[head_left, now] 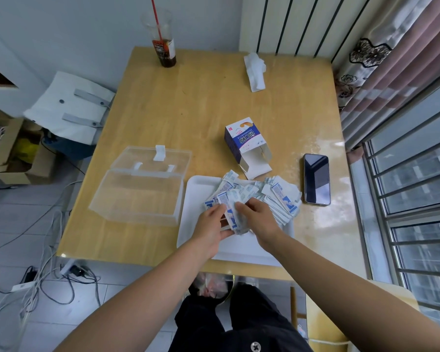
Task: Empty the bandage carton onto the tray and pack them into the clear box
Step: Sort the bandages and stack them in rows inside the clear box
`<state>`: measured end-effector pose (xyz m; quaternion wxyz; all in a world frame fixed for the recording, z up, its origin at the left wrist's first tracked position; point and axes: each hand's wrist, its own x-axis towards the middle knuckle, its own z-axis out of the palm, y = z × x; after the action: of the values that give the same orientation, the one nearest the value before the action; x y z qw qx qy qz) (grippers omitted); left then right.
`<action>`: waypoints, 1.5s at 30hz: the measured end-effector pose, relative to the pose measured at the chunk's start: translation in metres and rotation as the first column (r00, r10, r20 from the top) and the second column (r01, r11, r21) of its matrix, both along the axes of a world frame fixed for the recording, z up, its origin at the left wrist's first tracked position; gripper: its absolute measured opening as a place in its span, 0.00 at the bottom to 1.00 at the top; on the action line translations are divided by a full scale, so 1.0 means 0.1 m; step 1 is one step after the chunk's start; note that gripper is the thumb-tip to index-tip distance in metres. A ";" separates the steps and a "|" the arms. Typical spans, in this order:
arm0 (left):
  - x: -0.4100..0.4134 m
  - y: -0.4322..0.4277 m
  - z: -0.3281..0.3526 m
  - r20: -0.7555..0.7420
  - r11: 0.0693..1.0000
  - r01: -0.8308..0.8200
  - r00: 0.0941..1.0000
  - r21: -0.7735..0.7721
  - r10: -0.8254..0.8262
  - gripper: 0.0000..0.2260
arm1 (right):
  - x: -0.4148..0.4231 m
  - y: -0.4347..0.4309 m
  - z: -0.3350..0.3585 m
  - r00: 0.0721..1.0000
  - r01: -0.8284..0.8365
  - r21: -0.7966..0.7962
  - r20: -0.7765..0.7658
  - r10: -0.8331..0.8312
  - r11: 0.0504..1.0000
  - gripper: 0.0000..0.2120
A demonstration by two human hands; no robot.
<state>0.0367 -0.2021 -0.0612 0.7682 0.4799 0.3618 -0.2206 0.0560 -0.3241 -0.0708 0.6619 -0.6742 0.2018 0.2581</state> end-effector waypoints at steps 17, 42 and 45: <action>0.02 0.21 -0.12 -0.063 0.975 0.010 0.998 0.223 0.005 0.04 | -0.01 -0.22 -0.07 0.986 0.121 0.061 -0.124 -0.112 0.991 0.08; -0.04 -0.01 -0.08 -0.026 0.994 0.078 0.997 0.071 -0.076 0.09 | -0.14 -0.01 0.00 0.991 -0.098 -0.140 0.075 0.110 0.985 0.10; -0.06 0.00 -0.07 -0.040 0.997 0.077 0.996 -0.015 -0.078 0.11 | -0.15 -0.03 0.00 0.991 -0.101 -0.158 0.069 0.113 0.982 0.06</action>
<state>0.0310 -0.2020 -0.0680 0.7549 0.4837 0.3568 -0.2623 0.0412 -0.3276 -0.0710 0.6005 -0.7426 0.1588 0.2506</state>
